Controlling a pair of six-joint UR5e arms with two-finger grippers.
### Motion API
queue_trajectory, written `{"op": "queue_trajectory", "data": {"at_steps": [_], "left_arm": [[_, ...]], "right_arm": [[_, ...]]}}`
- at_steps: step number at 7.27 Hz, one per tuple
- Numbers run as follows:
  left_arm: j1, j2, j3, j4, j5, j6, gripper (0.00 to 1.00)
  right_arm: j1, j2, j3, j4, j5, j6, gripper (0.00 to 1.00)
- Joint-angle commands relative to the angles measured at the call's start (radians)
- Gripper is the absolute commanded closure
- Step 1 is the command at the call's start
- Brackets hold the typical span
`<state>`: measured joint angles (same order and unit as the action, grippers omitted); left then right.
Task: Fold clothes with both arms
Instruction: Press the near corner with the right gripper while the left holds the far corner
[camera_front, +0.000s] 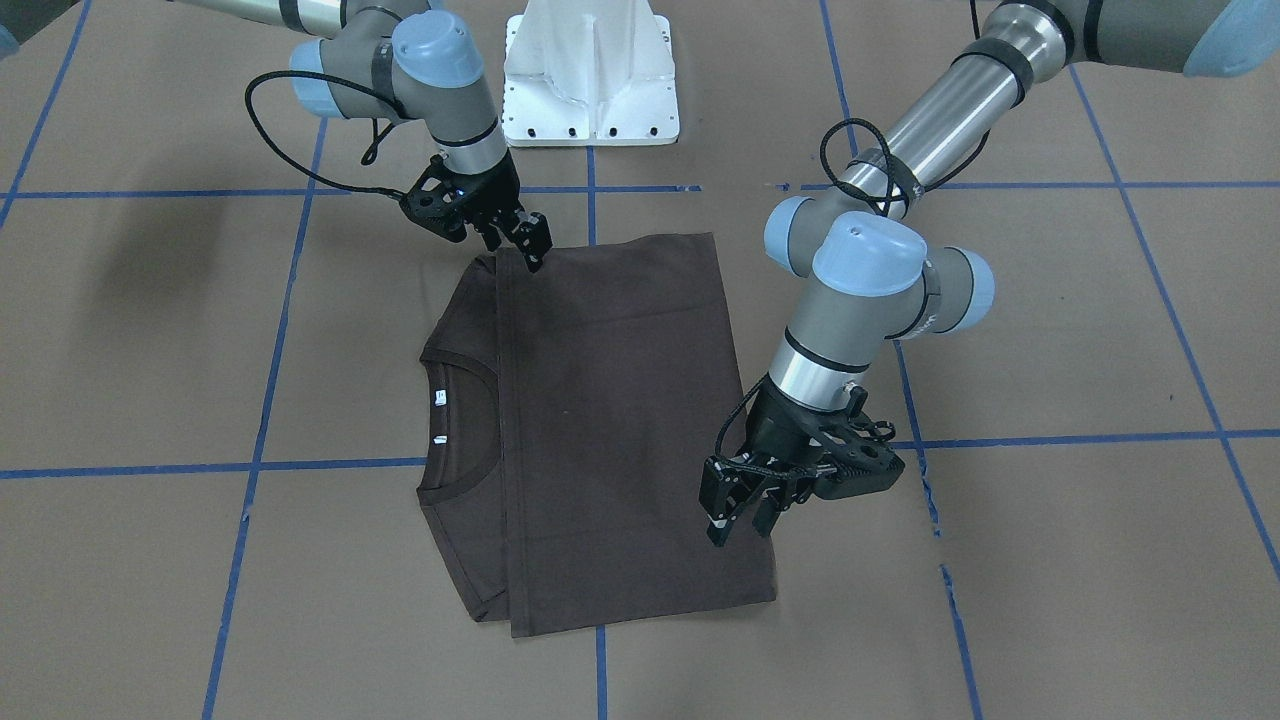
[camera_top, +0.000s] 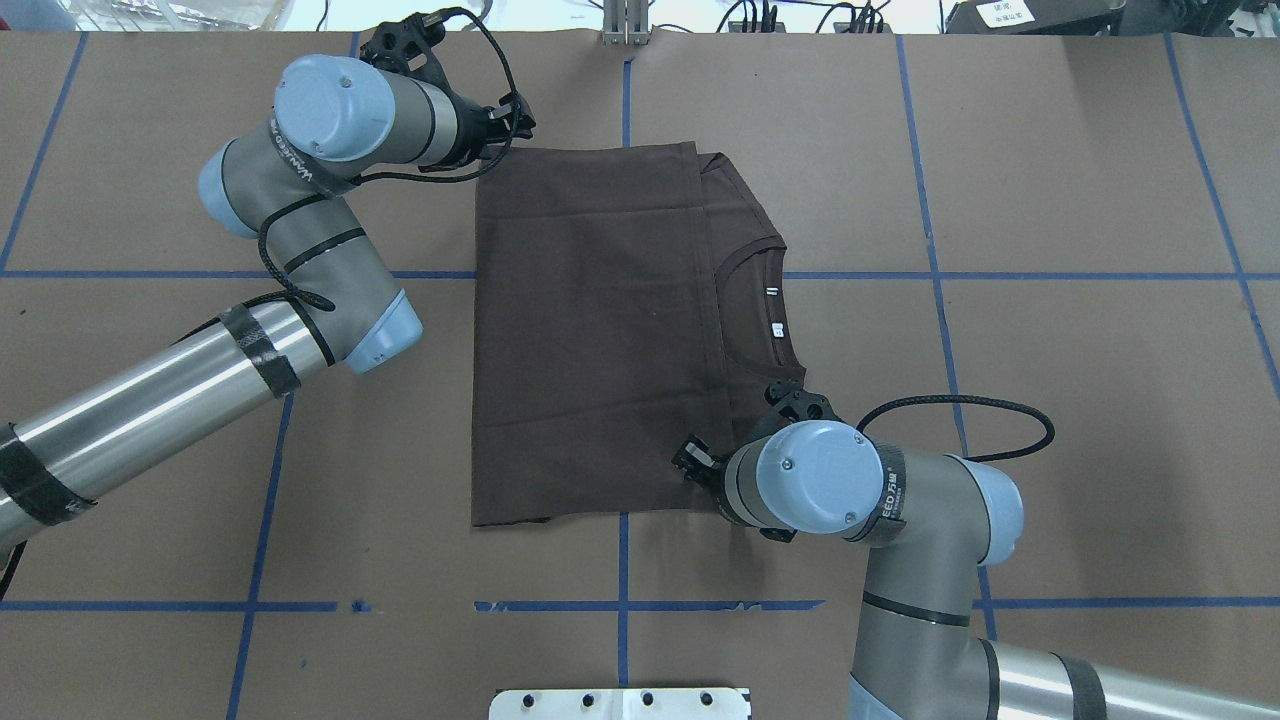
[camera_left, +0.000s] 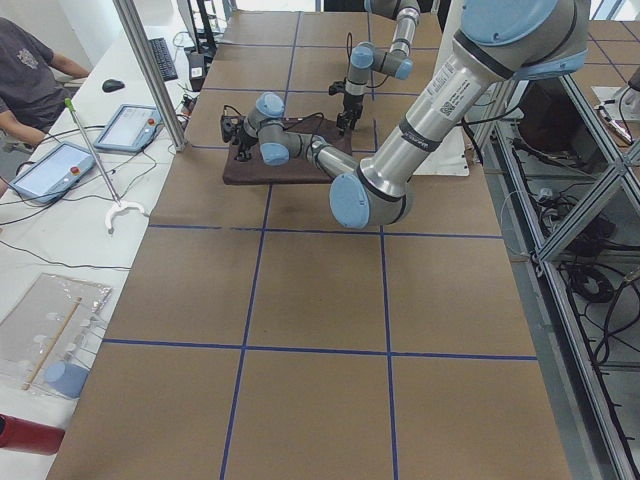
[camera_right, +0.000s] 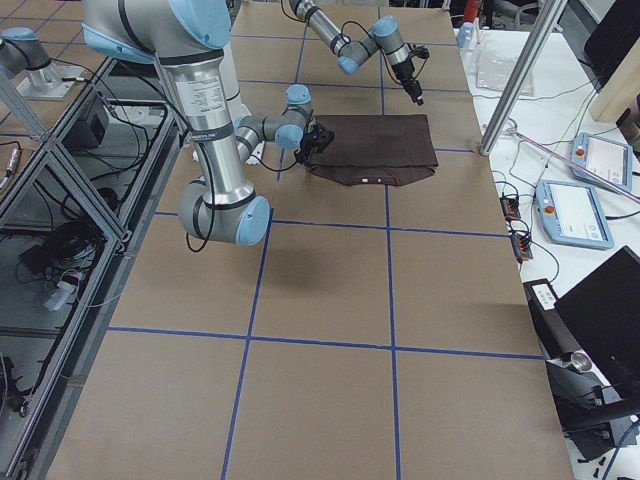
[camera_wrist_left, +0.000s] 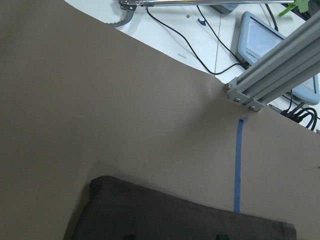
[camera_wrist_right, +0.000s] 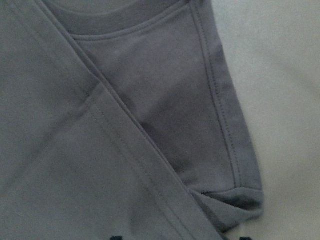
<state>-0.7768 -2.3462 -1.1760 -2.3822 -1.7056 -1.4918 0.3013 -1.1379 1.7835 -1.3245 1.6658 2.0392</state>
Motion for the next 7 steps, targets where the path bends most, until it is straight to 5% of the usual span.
{"op": "queue_trajectory", "data": {"at_steps": [1, 4, 5, 7], "left_arm": [[0.002, 0.001, -0.001, 0.000, 0.000, -0.013, 0.37], [0.002, 0.001, -0.005, 0.001, -0.002, -0.015, 0.37], [0.002, 0.001, -0.007, 0.003, -0.002, -0.013, 0.37], [0.002, 0.002, -0.005, 0.006, -0.002, -0.015, 0.37]], "right_arm": [[0.001, 0.001, 0.005, -0.030, -0.001, 0.007, 0.33], [0.015, -0.028, 0.039, -0.036, 0.002, 0.006, 0.38], [0.010, -0.043, 0.043, -0.036, -0.001, 0.007, 0.47], [0.007, -0.042, 0.040, -0.036, -0.003, 0.009, 0.86]]}}
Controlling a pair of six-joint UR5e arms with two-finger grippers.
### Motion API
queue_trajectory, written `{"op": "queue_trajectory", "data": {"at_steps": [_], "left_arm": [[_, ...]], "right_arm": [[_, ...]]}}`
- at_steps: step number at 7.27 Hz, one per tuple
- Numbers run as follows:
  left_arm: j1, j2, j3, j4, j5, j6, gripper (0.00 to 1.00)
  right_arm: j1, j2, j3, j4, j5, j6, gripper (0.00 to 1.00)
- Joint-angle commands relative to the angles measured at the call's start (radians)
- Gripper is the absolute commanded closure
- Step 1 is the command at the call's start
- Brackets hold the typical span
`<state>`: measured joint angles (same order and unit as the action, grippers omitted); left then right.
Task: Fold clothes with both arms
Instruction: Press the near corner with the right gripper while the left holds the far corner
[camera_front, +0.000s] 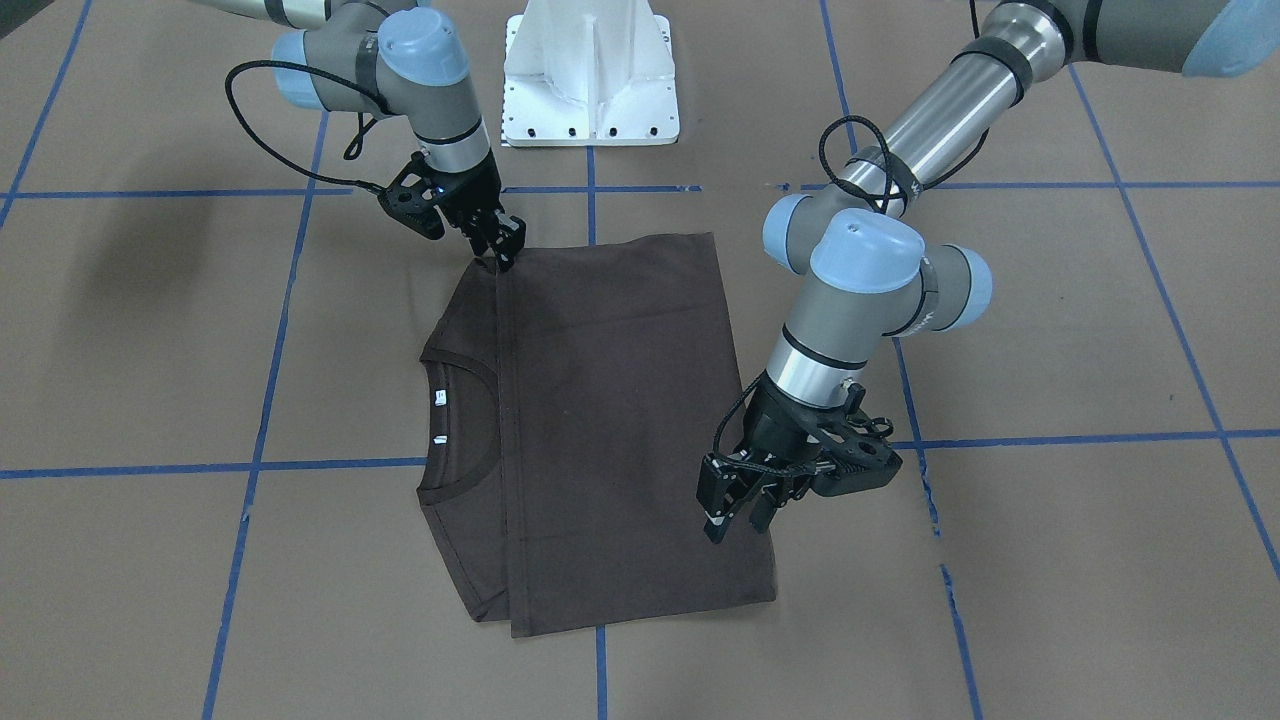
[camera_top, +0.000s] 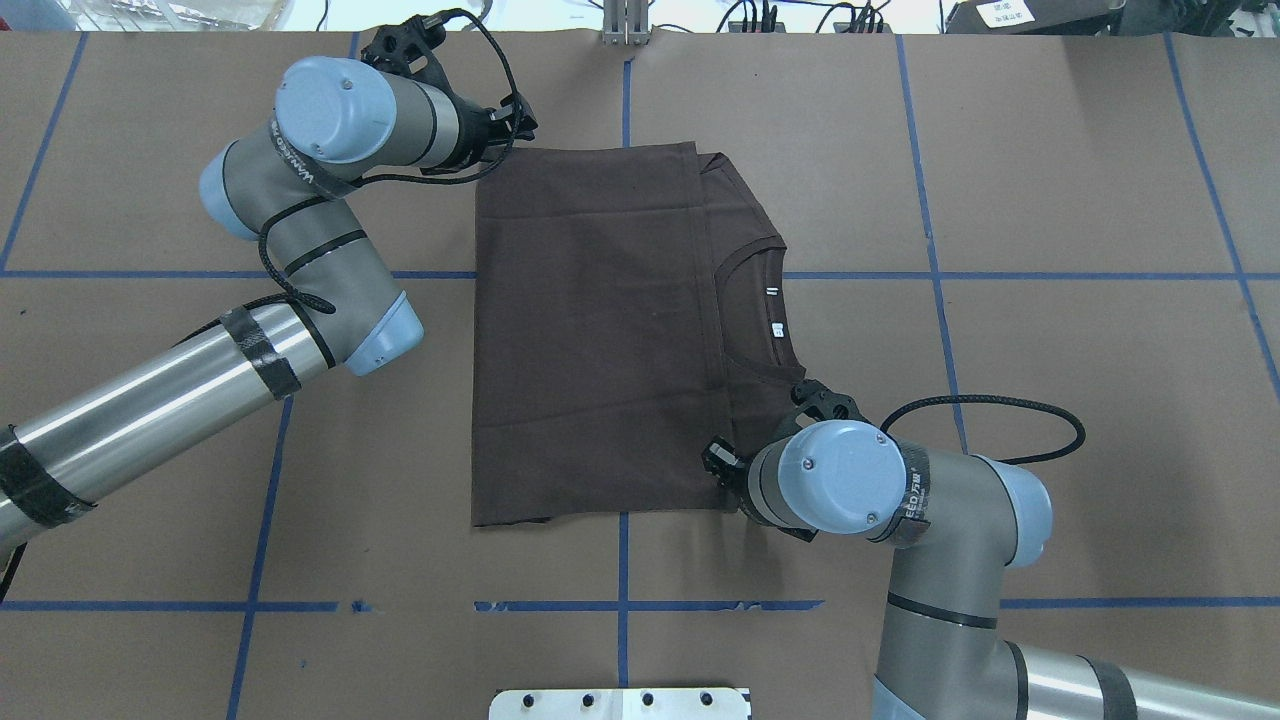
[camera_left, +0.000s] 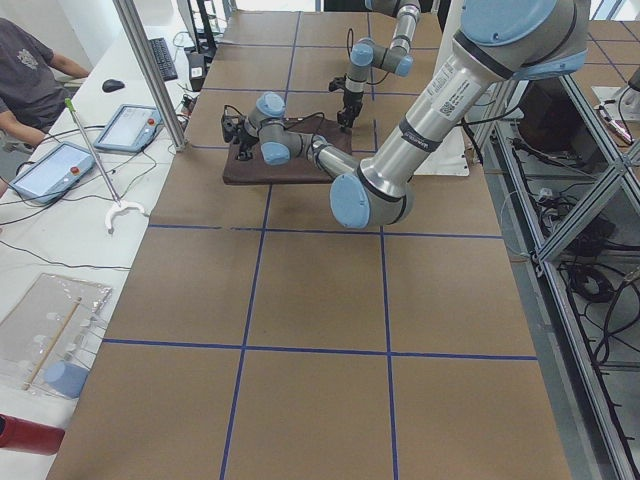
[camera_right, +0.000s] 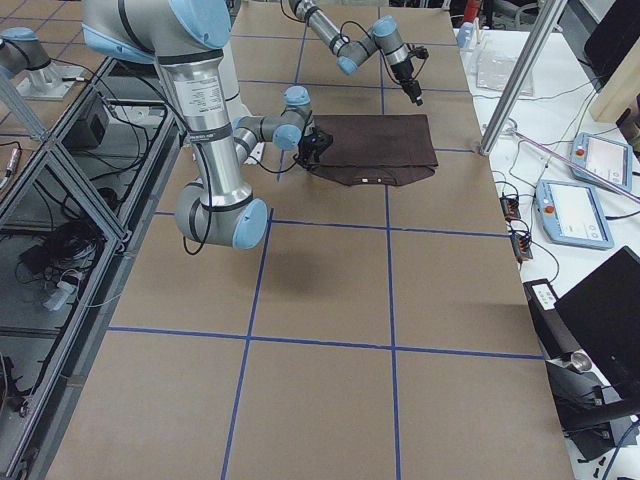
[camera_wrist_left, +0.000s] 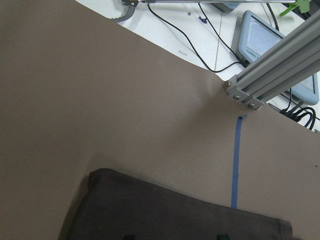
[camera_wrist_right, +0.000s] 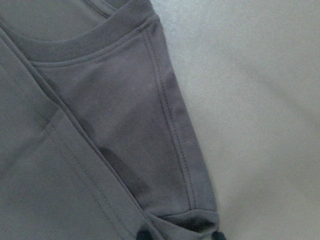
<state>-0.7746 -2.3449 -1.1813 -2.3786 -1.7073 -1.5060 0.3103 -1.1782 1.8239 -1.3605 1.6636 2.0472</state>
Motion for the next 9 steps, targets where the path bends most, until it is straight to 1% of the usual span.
{"op": "queue_trajectory", "data": {"at_steps": [1, 3, 5, 6, 7, 8, 9], "left_arm": [[0.000, 0.001, 0.000, 0.002, 0.000, 0.001, 0.37], [0.000, 0.007, -0.001, 0.001, 0.000, 0.000, 0.37], [0.000, 0.007, -0.015, 0.008, 0.000, 0.000, 0.37], [0.030, 0.069, -0.108, 0.012, -0.002, -0.026, 0.37], [0.093, 0.173, -0.264, 0.021, 0.000, -0.093, 0.37], [0.124, 0.247, -0.416, 0.107, 0.001, -0.167, 0.37], [0.194, 0.324, -0.566, 0.201, 0.018, -0.225, 0.35]], "right_arm": [[-0.002, 0.002, -0.002, 0.000, -0.001, -0.001, 1.00], [-0.003, 0.008, -0.003, 0.003, 0.001, -0.001, 1.00], [0.007, 0.009, 0.015, 0.003, 0.001, -0.001, 1.00], [0.009, 0.000, 0.044, 0.001, 0.004, -0.001, 1.00], [0.010, -0.017, 0.072, 0.000, 0.007, -0.001, 1.00], [0.010, -0.033, 0.102, 0.000, 0.010, -0.001, 1.00], [0.010, -0.052, 0.119, 0.000, 0.011, -0.002, 1.00]]}}
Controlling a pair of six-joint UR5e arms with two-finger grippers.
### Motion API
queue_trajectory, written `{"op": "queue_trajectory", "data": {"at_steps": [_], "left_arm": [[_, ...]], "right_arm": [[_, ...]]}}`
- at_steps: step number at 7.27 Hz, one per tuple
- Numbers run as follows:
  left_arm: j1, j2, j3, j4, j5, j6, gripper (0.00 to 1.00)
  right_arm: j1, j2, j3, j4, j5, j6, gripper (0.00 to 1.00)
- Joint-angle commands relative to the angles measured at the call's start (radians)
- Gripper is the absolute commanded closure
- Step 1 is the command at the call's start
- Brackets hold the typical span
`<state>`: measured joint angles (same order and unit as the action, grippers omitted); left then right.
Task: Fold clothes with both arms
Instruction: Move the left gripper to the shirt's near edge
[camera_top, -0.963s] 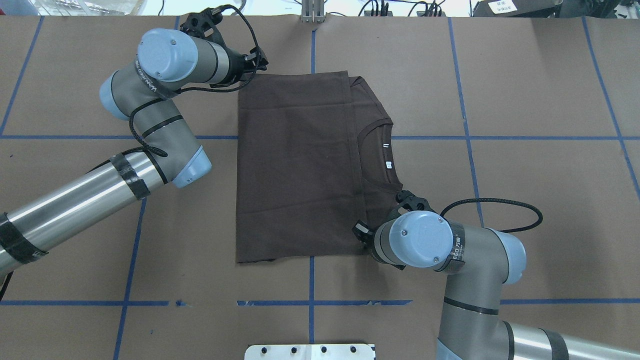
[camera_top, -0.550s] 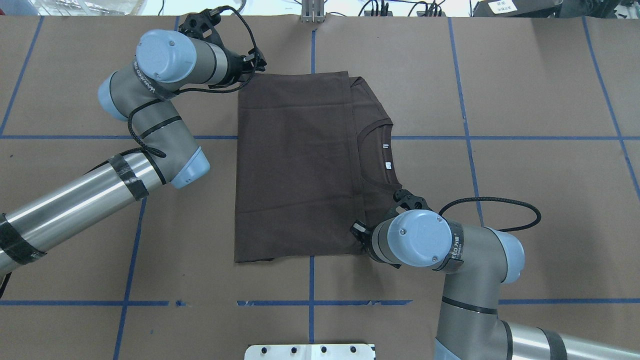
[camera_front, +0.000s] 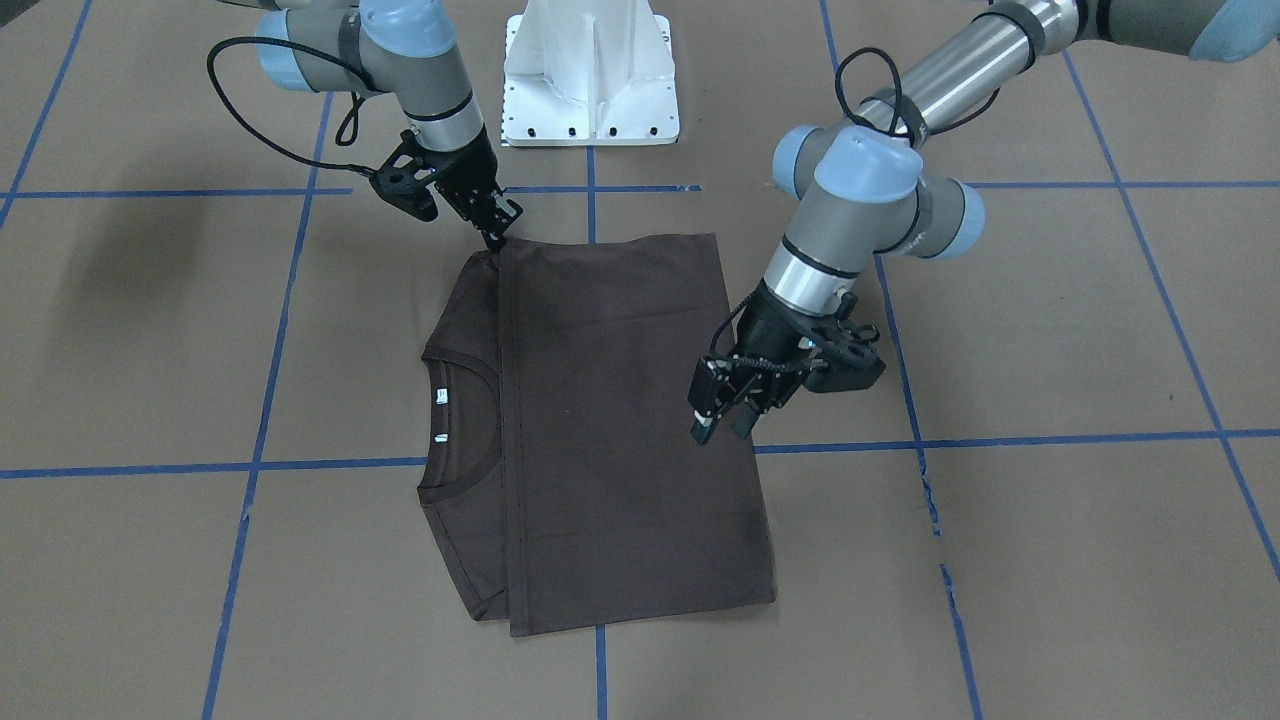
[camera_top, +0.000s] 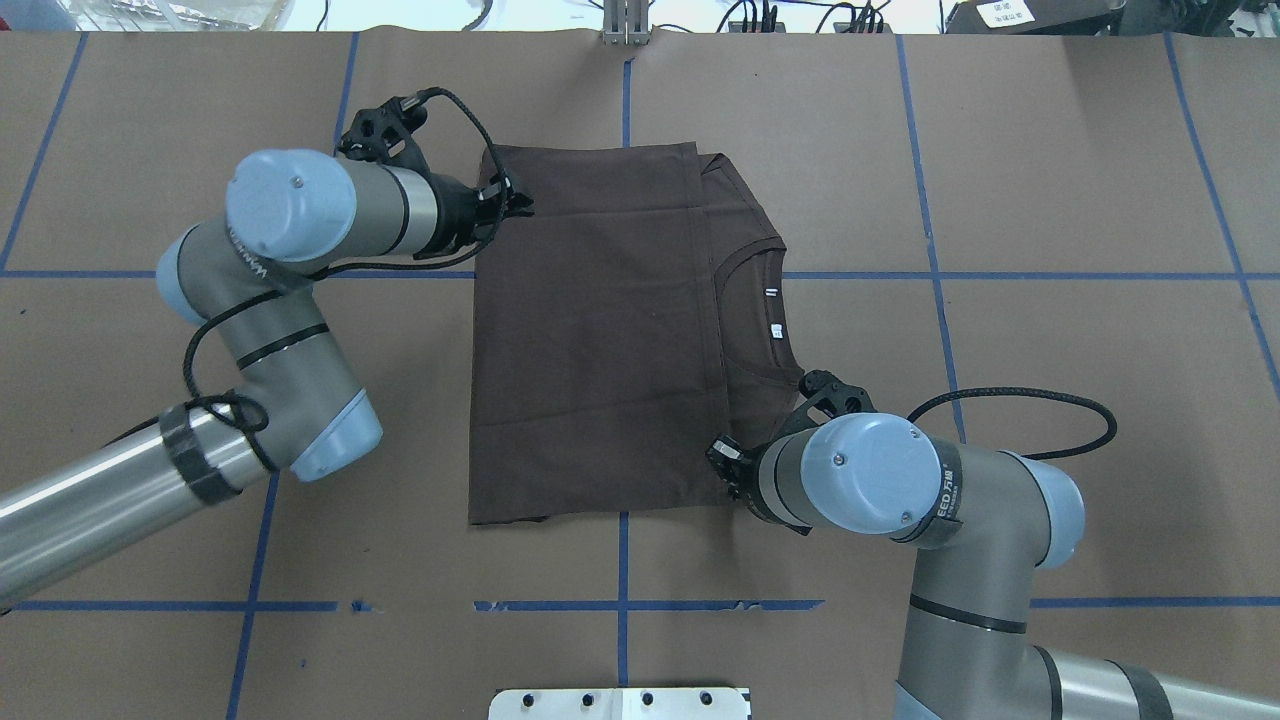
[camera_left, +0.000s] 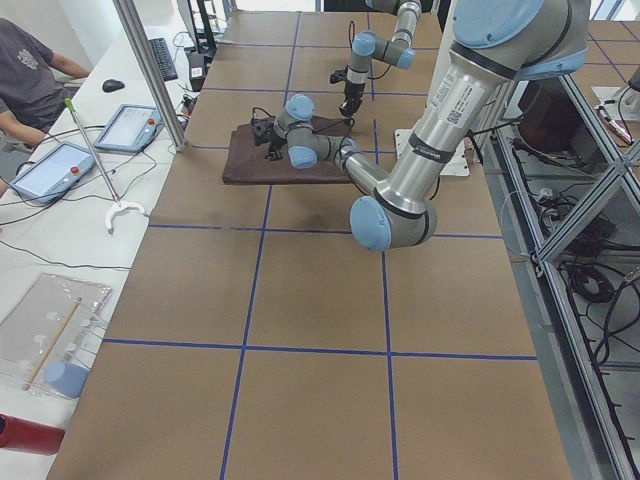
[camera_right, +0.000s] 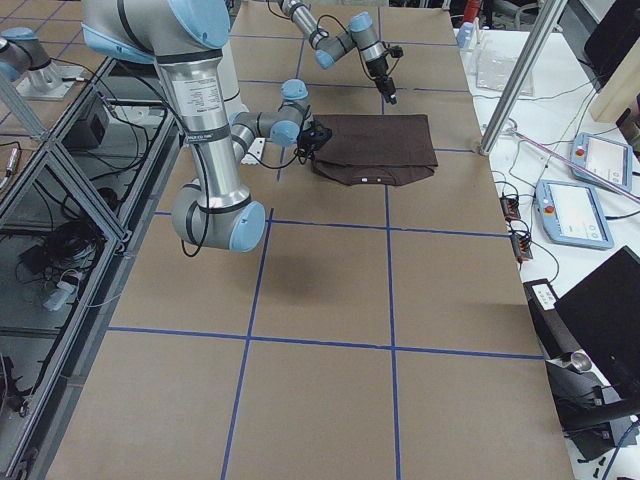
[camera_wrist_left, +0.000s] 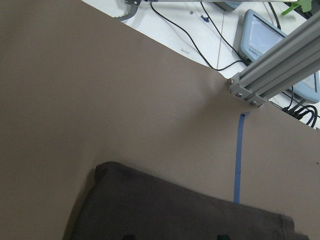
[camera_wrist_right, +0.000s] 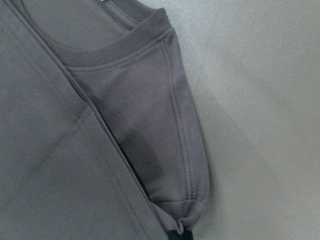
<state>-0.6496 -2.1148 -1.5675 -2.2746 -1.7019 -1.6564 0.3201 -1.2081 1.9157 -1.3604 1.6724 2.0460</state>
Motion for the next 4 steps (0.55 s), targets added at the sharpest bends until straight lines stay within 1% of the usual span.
{"op": "queue_trajectory", "data": {"at_steps": [1, 2, 3, 4], "left_arm": [[0.168, 0.195, -0.316, 0.130, 0.063, -0.150, 0.34], [0.279, 0.254, -0.356, 0.132, 0.158, -0.217, 0.33], [0.362, 0.281, -0.350, 0.132, 0.215, -0.264, 0.33], [0.413, 0.283, -0.339, 0.139, 0.243, -0.304, 0.33]], "right_arm": [[0.001, -0.025, 0.034, 0.000, 0.003, -0.001, 1.00], [0.001, -0.025, 0.034, 0.000, 0.003, -0.001, 1.00], [-0.001, -0.025, 0.034, 0.000, 0.003, -0.001, 1.00], [-0.001, -0.025, 0.034, 0.000, 0.003, -0.001, 1.00]]}}
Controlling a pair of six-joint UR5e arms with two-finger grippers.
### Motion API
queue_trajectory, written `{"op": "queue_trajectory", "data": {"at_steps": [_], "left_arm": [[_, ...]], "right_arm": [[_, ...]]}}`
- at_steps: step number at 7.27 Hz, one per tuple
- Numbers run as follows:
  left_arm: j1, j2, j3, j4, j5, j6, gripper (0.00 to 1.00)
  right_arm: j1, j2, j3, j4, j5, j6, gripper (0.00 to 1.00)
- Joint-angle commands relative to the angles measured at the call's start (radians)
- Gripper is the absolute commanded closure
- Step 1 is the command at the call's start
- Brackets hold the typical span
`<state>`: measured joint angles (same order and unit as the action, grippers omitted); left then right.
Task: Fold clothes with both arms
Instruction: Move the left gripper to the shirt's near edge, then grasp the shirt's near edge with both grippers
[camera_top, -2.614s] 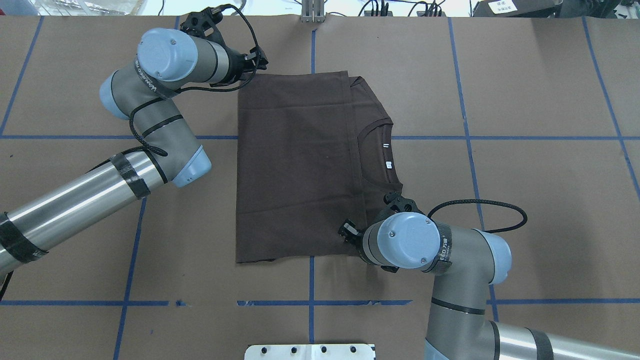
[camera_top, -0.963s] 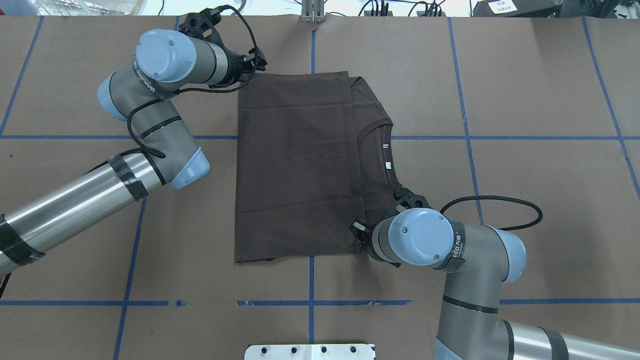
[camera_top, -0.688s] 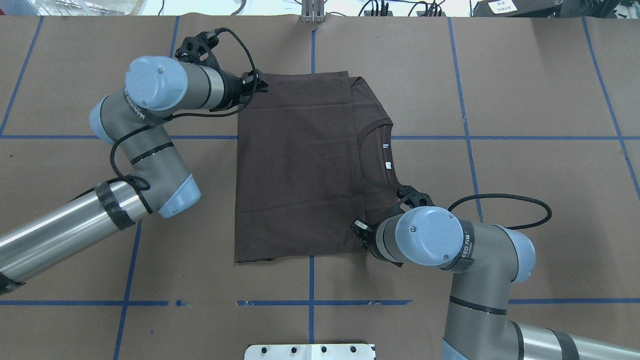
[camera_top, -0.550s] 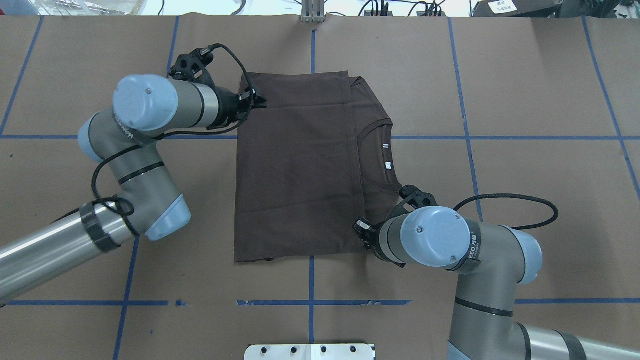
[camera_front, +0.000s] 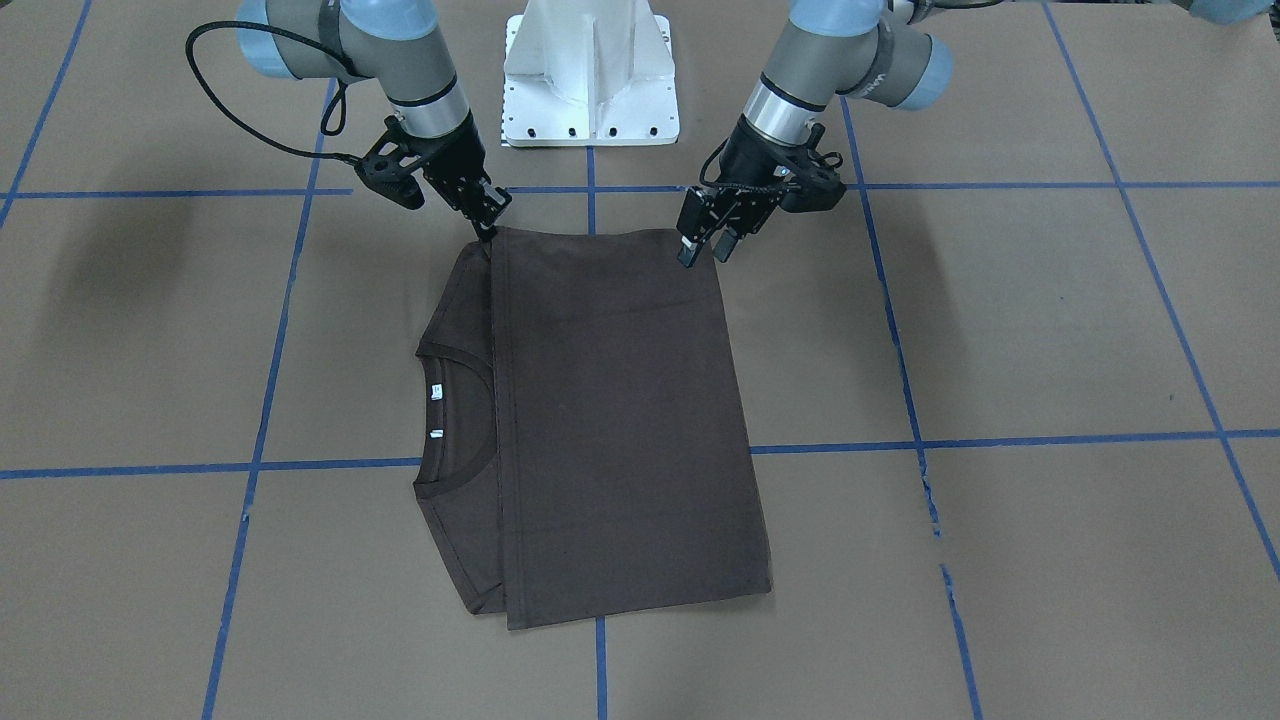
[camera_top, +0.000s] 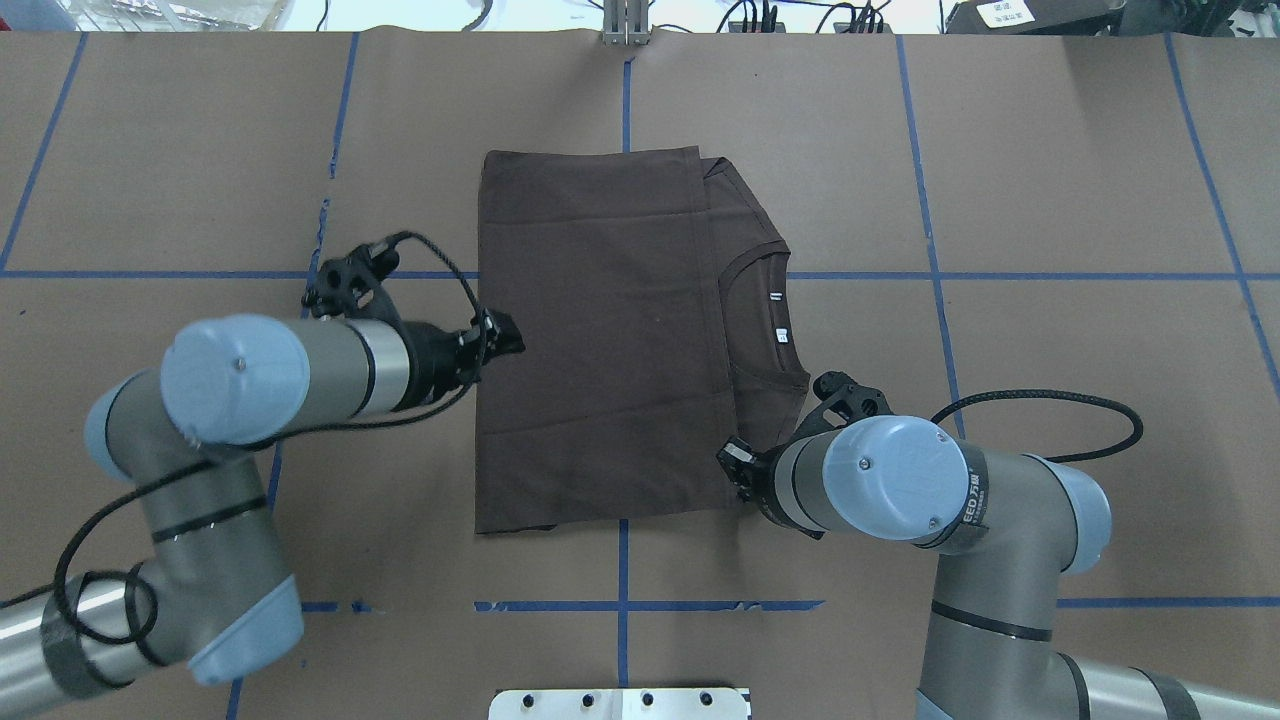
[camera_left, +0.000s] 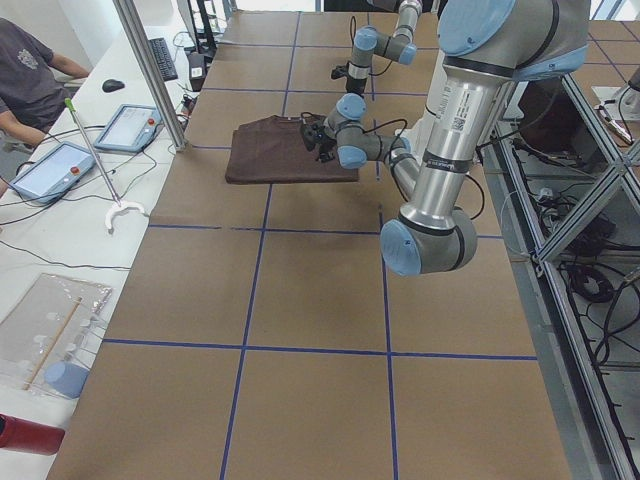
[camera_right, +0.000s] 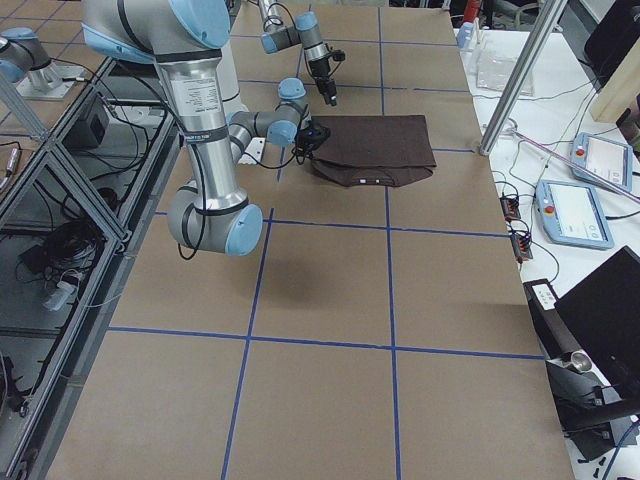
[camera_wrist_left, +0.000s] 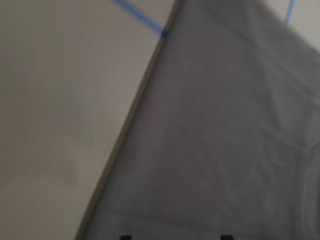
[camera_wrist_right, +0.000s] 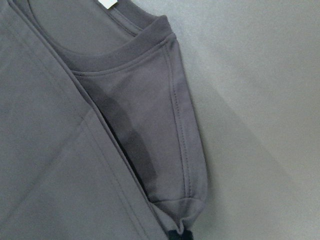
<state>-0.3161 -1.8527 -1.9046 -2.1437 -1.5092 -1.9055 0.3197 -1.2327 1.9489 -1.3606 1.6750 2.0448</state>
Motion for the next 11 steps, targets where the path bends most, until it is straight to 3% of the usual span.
{"op": "queue_trajectory", "data": {"at_steps": [1, 9, 10, 11], "left_arm": [[0.109, 0.011, 0.005, 0.062, 0.050, -0.056, 0.34], [0.115, 0.007, 0.038, 0.073, 0.043, -0.041, 0.41], [0.115, 0.001, 0.035, 0.073, 0.041, -0.041, 0.54], [0.114, 0.003, 0.032, 0.073, 0.041, -0.046, 1.00]], "right_arm": [[-0.001, -0.001, 0.001, 0.002, 0.000, 0.000, 1.00], [0.001, -0.002, 0.001, 0.000, 0.002, 0.000, 1.00], [0.001, -0.004, 0.002, 0.000, 0.000, 0.000, 1.00], [0.002, -0.004, 0.002, 0.000, 0.002, 0.000, 1.00]]}}
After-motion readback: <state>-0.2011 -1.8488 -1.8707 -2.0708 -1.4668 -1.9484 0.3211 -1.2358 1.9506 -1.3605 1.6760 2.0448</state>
